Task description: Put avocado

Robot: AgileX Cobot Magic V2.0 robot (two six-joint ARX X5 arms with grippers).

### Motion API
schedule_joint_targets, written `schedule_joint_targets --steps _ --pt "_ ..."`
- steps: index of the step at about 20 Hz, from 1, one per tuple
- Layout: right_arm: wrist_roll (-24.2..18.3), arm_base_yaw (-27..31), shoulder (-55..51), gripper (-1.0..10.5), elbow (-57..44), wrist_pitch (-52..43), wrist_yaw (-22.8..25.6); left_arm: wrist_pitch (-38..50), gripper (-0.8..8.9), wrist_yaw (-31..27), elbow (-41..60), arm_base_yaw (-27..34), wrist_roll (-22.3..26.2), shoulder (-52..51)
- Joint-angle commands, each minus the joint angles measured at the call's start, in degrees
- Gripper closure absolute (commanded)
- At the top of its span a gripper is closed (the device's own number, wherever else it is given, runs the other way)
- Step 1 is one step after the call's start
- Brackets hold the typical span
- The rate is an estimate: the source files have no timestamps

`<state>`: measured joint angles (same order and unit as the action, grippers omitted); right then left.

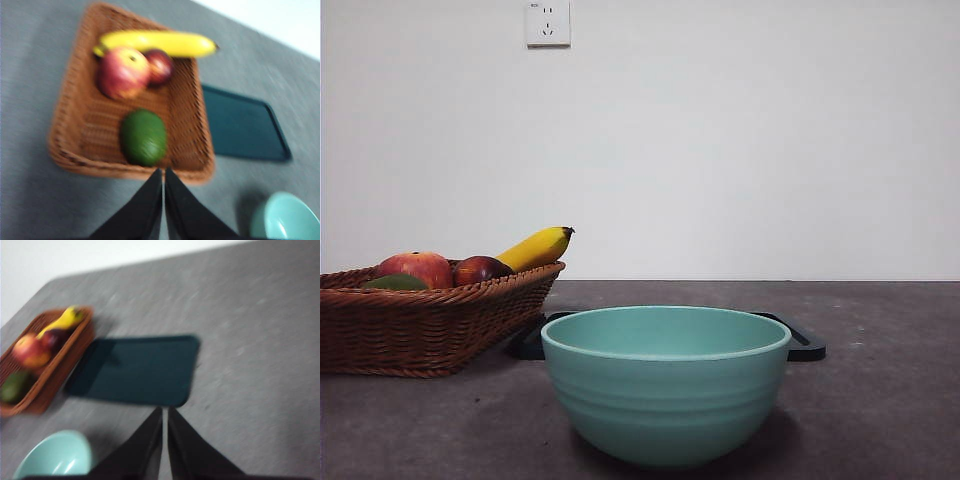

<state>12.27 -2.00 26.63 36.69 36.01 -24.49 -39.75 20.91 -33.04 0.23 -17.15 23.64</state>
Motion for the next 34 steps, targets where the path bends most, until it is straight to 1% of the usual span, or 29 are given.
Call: schedule_joint_targets --steps 1,4,8,12,14,16,22,23,25,26,27,29,30,31,32,34 --pt "-4.63 -1.68 5.95 9.4 6.47 5.18 -3.04 -3.54 8.04 3.37 -4.61 -0.37 5.97 3.85" --pt "-7.32 -4.46 10.64 9.4 11.56 10.86 -4.52 -7.98 8.04 6.1 -8.39 -1.27 8.48 7.39" --pt "-12.22 -13.25 17.33 9.4 18.78 20.57 -4.66 -16.46 8.04 9.9 -14.91 -4.33 12.31 12.28" --pt "-14.69 -21.42 19.19 9.4 19.8 25.42 -4.46 -21.49 8.04 10.95 -18.1 -7.28 13.84 13.42" --pt "-15.32 -23.93 19.37 9.4 19.78 26.23 -4.35 -23.54 8.05 10.97 -18.14 -8.33 14.69 13.4" --pt "-15.93 -25.16 19.37 9.4 19.8 26.21 -4.2 -25.2 8.05 10.97 -18.14 -8.9 15.21 13.4" --pt "-16.13 -25.31 19.34 9.3 19.8 25.75 -4.07 -25.31 7.99 10.97 -18.14 -8.98 15.19 13.4" --pt "-16.11 -25.31 19.34 9.3 19.8 25.7 -4.02 -25.31 7.76 10.97 -18.14 -8.98 15.17 13.4" --pt "-16.09 -25.31 19.37 9.0 19.78 25.68 -4.02 -25.33 6.86 10.95 -18.14 -8.98 15.15 13.4" --pt "-16.06 -25.31 19.37 8.5 19.8 25.66 -4.02 -25.31 6.33 10.95 -18.14 -8.98 15.1 13.4" --pt "-15.91 -25.31 19.37 7.8 19.8 25.57 -4.02 -25.24 5.57 10.93 -18.14 -8.98 14.97 13.4" --pt "-15.78 -25.31 19.37 6.8 19.78 25.51 -4.02 -25.09 4.63 10.95 -18.14 -8.98 14.95 13.4" --pt "-15.72 -25.31 19.37 6.3 19.78 25.49 -4.02 -25.03 4.32 10.95 -18.14 -8.98 14.95 13.4" --pt "-15.72 -25.31 19.37 6.1 19.8 25.46 -4.02 -25.0 4.21 10.95 -18.14 -8.98 14.93 13.4" --pt "-15.72 -25.31 19.37 6.1 19.78 25.44 -4.02 -25.0 4.06 10.93 -18.14 -8.98 14.91 13.42" --pt "-15.72 -25.31 19.37 6.1 19.8 25.31 -4.02 -24.9 4.04 10.82 -18.14 -8.98 14.73 13.42"
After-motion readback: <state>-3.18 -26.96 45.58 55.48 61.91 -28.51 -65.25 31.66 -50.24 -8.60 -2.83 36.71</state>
